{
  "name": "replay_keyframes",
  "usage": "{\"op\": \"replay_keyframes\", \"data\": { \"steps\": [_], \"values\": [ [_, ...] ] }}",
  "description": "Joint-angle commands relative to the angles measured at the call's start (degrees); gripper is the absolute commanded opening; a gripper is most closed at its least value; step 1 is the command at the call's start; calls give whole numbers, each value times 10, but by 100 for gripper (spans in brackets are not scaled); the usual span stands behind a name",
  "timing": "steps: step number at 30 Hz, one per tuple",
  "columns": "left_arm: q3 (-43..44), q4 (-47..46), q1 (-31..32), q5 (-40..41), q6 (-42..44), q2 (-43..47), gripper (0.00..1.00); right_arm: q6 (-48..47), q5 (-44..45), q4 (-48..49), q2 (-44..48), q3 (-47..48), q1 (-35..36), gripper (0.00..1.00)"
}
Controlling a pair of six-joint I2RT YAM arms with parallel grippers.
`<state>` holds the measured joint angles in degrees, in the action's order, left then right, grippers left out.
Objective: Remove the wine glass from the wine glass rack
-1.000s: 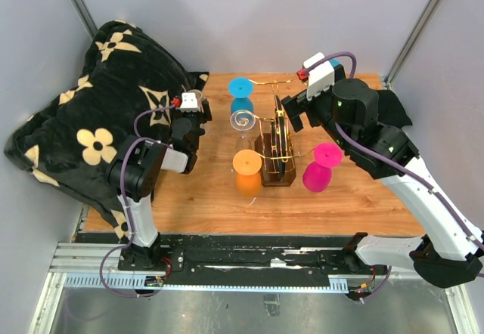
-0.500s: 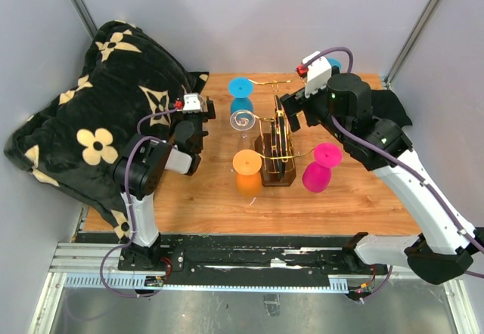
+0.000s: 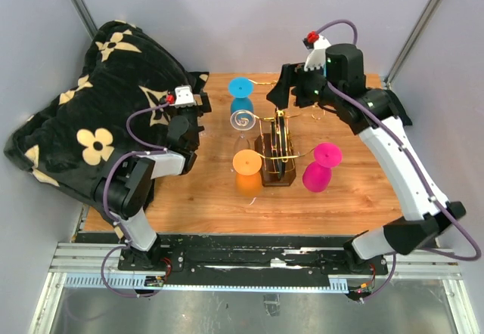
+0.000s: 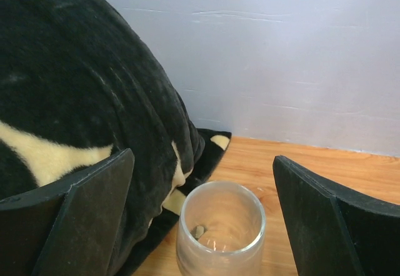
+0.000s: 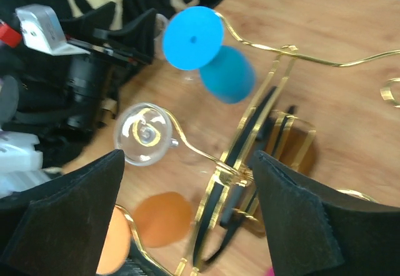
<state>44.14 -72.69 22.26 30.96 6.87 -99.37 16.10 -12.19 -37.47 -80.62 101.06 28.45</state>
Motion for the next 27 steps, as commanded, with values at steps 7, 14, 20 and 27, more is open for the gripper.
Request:
{"op": "replay_keyframes", "data": {
  "steps": [7,14,20,27],
  "values": [
    [39,115,-17,-20,-21,102,100,160,-143,59,-123,44,-23,66],
    [71,221,-17,-31,-34,185,100,179,-158,95,-181,58,-22,63],
    [108,366,-17,-27,-84,251,100,186,-153,91,-228,98,-22,59],
    [111,423,-17,-52,-121,326,100,183,-139,62,-274,149,-22,59]
  ]
}}
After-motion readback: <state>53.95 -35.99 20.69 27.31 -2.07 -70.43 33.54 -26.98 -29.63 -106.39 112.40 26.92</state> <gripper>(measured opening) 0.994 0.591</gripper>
